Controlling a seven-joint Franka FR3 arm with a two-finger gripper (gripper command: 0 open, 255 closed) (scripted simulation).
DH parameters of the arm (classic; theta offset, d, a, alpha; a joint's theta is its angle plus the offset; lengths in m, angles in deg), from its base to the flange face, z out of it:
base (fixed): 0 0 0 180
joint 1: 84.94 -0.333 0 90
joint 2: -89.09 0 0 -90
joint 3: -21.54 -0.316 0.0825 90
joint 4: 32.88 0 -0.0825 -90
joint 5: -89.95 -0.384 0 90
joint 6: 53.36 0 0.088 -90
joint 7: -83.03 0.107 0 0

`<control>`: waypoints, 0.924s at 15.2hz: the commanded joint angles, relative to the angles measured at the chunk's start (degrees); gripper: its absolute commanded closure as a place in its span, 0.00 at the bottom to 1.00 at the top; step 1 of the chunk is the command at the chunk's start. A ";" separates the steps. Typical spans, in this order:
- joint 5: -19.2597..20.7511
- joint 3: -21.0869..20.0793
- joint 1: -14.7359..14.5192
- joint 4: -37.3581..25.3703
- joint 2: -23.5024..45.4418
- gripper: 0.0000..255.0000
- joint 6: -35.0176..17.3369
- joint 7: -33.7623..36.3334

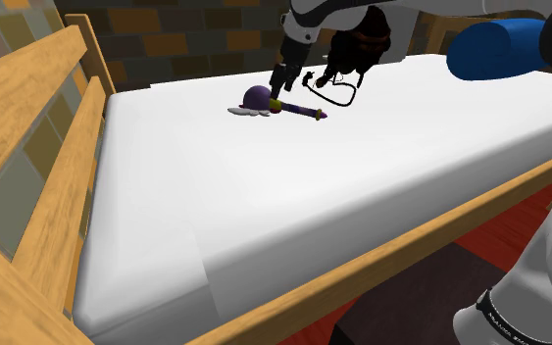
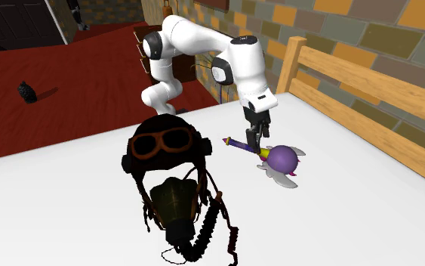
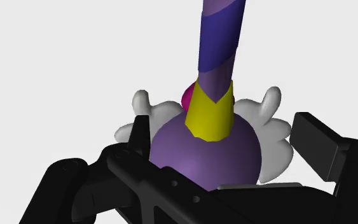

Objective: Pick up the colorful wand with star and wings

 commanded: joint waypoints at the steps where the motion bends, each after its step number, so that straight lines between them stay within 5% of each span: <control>1: -0.14 -0.06 -0.03 1.55 -0.01 0.00 -1.62 -0.29; 6: -0.34 -0.11 -0.08 4.22 0.03 0.00 -4.33 -0.64; 7: -0.32 -0.13 -0.11 4.20 0.06 1.00 -4.34 -0.58; 14: -0.31 -0.13 -0.12 4.29 -0.02 1.00 -4.36 -0.58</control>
